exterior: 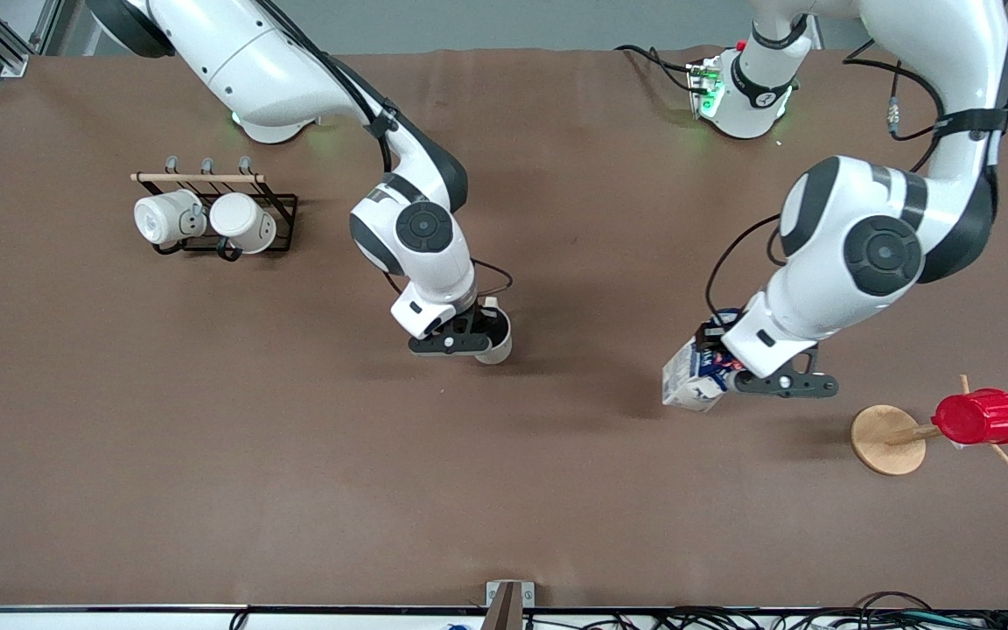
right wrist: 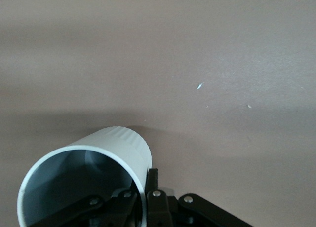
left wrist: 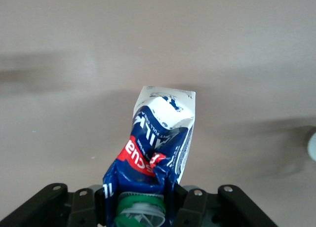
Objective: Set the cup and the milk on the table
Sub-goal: 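Carry the mug with the right gripper while the left gripper carries the carton, then set the mug down and open the right gripper, lifting it away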
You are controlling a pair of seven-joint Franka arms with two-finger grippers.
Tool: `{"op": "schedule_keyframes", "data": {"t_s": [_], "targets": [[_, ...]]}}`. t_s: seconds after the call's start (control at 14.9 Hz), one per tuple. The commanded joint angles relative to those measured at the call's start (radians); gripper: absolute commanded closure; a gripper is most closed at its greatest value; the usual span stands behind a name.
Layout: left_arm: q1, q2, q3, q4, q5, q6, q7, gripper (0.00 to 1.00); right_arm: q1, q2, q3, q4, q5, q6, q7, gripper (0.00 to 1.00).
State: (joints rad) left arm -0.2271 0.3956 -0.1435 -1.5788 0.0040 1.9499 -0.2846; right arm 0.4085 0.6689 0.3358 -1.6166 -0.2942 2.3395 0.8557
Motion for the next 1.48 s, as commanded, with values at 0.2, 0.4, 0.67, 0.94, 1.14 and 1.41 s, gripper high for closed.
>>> {"op": "schedule_keyframes", "data": {"t_s": [0.2,0.4,0.67,0.94,1.14,1.41], "targets": [[-0.161,0.141,0.002,0.150,0.010,-0.017,-0.192,0.87,0.009,0.028,0.009,0.009,-0.029,-0.003,0.092,0.70],[-0.219,0.190,0.004,0.203,0.011,-0.017,-0.267,0.87,-0.002,0.020,0.011,0.011,-0.029,-0.017,0.094,0.01],[-0.274,0.226,0.004,0.227,0.010,-0.016,-0.295,0.87,-0.100,-0.151,0.032,0.011,-0.025,-0.190,0.072,0.00],[-0.310,0.256,0.002,0.258,0.007,-0.019,-0.309,0.87,-0.247,-0.362,0.040,0.014,-0.007,-0.359,0.068,0.00],[-0.328,0.278,0.002,0.261,0.005,-0.019,-0.309,0.87,-0.336,-0.471,-0.007,0.018,0.071,-0.440,-0.031,0.00],[-0.339,0.296,0.001,0.261,0.005,-0.017,-0.309,0.83,-0.333,-0.590,-0.236,0.021,0.184,-0.546,-0.358,0.00]]}}
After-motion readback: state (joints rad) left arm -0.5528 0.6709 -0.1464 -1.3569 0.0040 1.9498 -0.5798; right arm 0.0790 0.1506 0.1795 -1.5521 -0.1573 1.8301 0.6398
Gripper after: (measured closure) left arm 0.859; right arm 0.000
